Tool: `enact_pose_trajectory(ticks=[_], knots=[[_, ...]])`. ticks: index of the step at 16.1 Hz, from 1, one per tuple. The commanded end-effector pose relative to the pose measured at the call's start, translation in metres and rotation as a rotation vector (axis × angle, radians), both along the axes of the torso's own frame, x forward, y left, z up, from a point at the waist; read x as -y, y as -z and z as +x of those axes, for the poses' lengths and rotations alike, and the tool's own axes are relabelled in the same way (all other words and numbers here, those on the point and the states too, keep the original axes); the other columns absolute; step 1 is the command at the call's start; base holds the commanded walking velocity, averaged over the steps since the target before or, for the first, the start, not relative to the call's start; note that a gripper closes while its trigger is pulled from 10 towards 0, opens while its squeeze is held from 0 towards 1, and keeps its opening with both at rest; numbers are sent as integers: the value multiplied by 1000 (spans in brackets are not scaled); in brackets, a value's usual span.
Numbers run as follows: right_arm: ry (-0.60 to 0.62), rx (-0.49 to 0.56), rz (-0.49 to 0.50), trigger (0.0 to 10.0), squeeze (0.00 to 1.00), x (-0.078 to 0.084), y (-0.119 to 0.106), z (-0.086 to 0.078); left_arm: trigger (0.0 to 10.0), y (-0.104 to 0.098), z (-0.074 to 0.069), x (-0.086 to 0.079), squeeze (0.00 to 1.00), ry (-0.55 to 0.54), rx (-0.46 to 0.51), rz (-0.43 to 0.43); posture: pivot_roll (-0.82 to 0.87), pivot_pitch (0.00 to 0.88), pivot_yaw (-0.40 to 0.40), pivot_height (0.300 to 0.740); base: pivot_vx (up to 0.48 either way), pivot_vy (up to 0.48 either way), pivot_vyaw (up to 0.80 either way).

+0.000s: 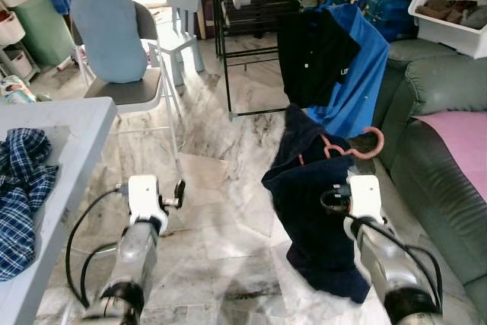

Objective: Hang hanger

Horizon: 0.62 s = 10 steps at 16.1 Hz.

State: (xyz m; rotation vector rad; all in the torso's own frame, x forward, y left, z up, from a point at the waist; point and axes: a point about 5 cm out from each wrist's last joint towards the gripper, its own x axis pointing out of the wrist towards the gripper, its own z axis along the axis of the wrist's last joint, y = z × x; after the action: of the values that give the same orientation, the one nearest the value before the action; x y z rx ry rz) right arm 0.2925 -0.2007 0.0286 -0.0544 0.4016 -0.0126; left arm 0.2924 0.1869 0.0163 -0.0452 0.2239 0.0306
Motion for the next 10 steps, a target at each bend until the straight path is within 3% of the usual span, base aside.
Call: enact_pose_trajectory(ticks=[1,3,4,6,7,10], knots=[[-13,55,29,10000,0,-4,-10,1,10000,3,-7,-5,0,-16,2,5,-167,0,59,740,0,0,0],[-25,80,12,10000,0,-3,-9,-9,10000,5,-14,-11,0,-30,13,19,-168,0,58,740,0,0,0],[4,65,25,10000,0,2,-5,-23,10000,7,-23,-21,0,-77,24,25,-162,0,56,740,0,0,0],[9,59,25,10000,0,4,-4,-29,10000,8,-28,-24,0,-90,21,27,-159,0,56,740,0,0,0],[1,32,8,10000,0,4,-2,-38,10000,11,-38,-24,0,-78,14,41,-151,0,56,740,0,0,0],[-35,37,-9,10000,0,-1,-5,-38,10000,13,-41,-17,0,-54,3,38,-155,0,57,740,0,0,0]])
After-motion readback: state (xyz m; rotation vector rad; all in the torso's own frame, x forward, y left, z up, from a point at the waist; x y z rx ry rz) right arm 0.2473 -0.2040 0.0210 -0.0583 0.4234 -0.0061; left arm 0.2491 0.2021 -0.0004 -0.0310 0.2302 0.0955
